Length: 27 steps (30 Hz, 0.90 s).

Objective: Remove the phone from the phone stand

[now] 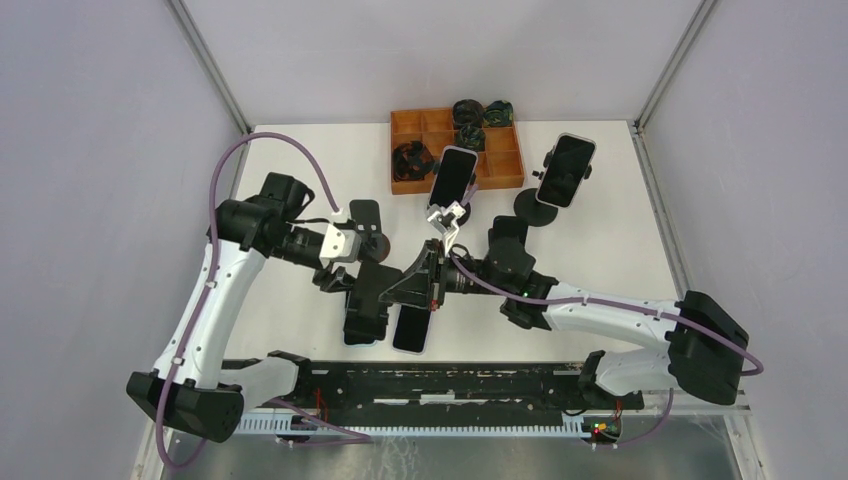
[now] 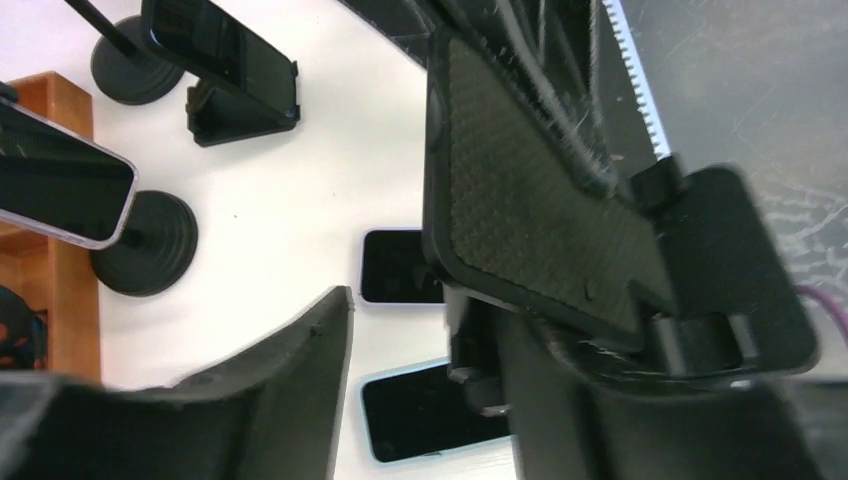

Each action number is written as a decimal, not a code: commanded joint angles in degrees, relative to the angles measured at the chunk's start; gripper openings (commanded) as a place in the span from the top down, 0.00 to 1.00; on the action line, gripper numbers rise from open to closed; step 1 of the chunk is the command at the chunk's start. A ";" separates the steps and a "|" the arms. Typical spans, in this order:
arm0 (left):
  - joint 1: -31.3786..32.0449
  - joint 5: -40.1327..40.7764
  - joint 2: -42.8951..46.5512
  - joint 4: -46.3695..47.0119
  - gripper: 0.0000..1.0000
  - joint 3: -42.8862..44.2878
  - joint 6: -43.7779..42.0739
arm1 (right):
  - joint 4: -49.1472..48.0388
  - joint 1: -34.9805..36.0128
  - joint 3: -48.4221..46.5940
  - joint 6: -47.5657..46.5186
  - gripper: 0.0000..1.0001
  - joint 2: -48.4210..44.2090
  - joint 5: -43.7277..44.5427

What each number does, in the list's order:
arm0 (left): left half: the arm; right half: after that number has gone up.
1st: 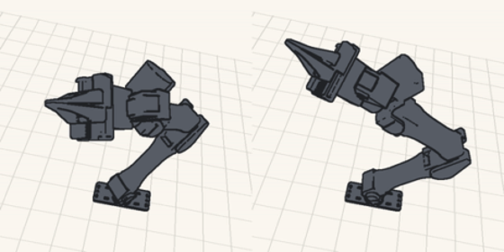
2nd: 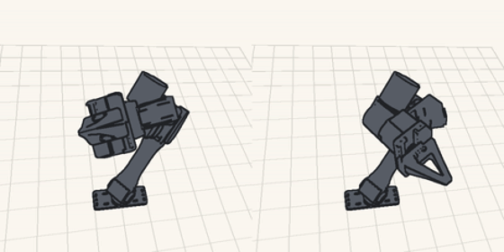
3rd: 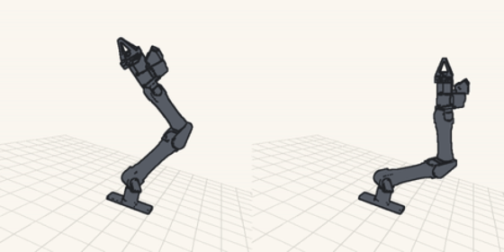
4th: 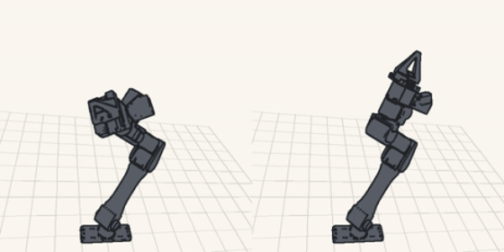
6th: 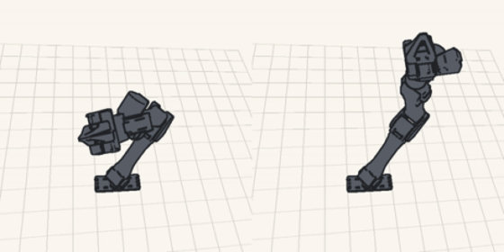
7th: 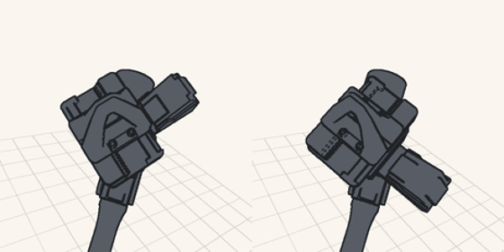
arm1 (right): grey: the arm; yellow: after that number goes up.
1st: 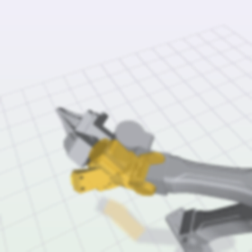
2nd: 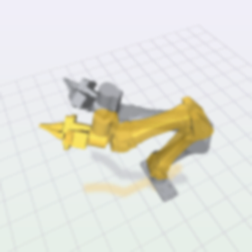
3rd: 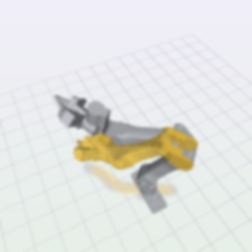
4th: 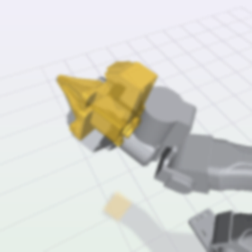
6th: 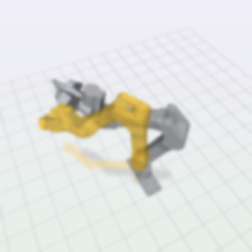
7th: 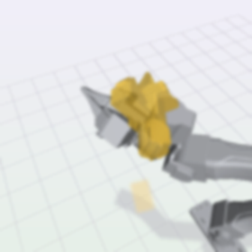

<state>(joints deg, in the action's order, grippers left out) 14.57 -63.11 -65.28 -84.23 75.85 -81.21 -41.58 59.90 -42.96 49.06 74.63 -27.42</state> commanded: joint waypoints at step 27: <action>0.00 21.10 3.79 10.39 0.00 13.24 29.45 | 29.23 -16.67 -3.35 -36.62 1.00 3.95 1.89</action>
<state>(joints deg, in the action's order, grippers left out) 14.39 -44.75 -63.20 -70.37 85.38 -55.59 -8.97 43.42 -42.76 17.39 75.44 -24.86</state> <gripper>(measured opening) 0.997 0.026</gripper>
